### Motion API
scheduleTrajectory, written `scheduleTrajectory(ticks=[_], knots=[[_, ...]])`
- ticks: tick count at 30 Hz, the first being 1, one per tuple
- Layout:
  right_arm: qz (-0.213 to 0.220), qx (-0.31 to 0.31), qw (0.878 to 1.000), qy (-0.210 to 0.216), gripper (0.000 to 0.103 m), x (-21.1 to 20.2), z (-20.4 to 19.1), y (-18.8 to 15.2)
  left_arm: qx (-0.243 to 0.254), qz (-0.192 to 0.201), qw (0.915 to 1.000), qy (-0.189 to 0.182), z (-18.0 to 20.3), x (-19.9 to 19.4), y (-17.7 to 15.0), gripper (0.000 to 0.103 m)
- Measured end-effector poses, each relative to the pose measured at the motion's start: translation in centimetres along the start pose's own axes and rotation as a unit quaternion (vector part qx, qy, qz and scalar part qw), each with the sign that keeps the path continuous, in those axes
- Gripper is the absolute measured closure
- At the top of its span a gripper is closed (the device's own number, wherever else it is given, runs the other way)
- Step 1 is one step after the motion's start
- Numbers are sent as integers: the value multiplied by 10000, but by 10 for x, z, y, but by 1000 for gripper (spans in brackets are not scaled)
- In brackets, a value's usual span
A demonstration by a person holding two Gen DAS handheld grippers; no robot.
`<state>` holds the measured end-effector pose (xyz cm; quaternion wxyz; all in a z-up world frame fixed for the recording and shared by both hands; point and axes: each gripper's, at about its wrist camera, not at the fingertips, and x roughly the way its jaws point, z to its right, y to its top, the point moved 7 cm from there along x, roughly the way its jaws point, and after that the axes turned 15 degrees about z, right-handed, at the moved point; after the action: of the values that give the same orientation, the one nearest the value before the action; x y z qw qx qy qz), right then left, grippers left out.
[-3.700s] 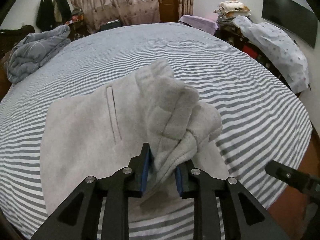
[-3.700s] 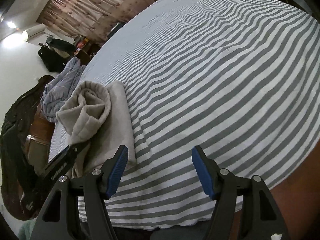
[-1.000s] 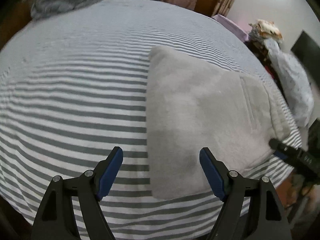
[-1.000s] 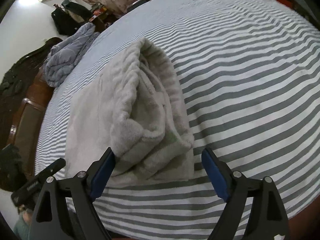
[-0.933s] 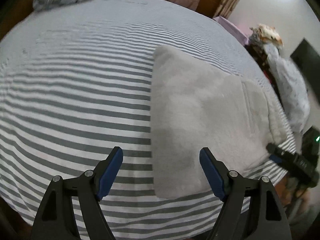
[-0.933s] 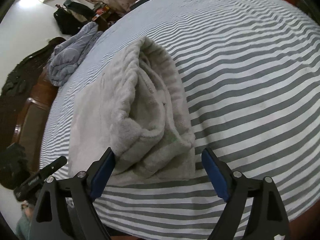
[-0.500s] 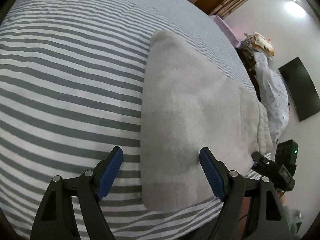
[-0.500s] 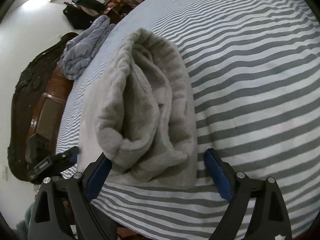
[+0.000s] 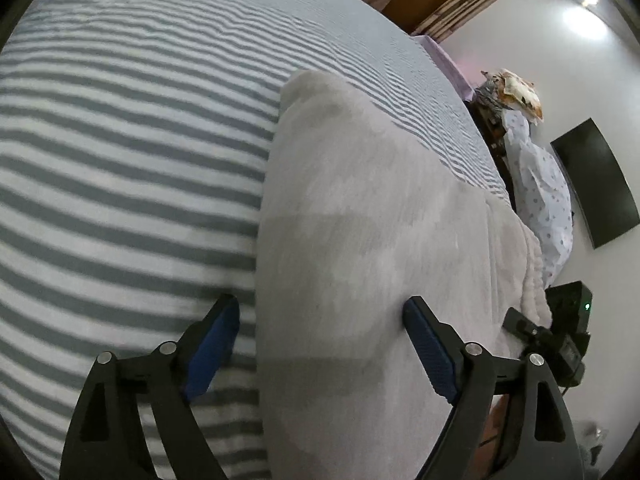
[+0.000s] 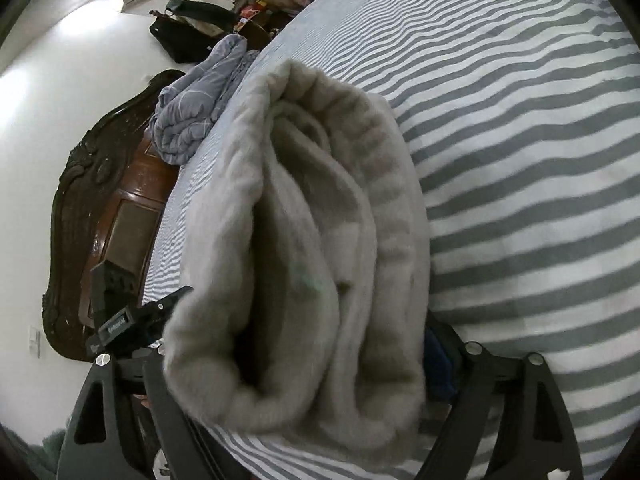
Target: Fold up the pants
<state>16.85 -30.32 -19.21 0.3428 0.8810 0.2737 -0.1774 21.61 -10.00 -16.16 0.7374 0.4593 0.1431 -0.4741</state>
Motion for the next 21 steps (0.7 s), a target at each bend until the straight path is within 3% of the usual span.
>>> scheduleTrajectory(ticks=[3, 5, 7, 12, 21], knots=[[-1, 115, 9999, 44, 22, 1, 0, 3, 66, 35, 10000, -3, 2, 6, 2, 17], [5, 97, 10000, 22, 35, 0, -1, 3, 86, 42, 10000, -13, 4, 6, 2, 20], [28, 151, 9999, -29, 39, -3, -2, 3, 87, 40, 9999, -96, 6, 5, 3, 40], [157, 29, 9993, -353, 47, -4, -20, 8, 167, 167, 9997, 6, 11, -5, 7, 63], [305, -77, 9985, -441, 55, -16, -67, 27, 160, 429, 9989, -41, 24, -25, 16, 70]])
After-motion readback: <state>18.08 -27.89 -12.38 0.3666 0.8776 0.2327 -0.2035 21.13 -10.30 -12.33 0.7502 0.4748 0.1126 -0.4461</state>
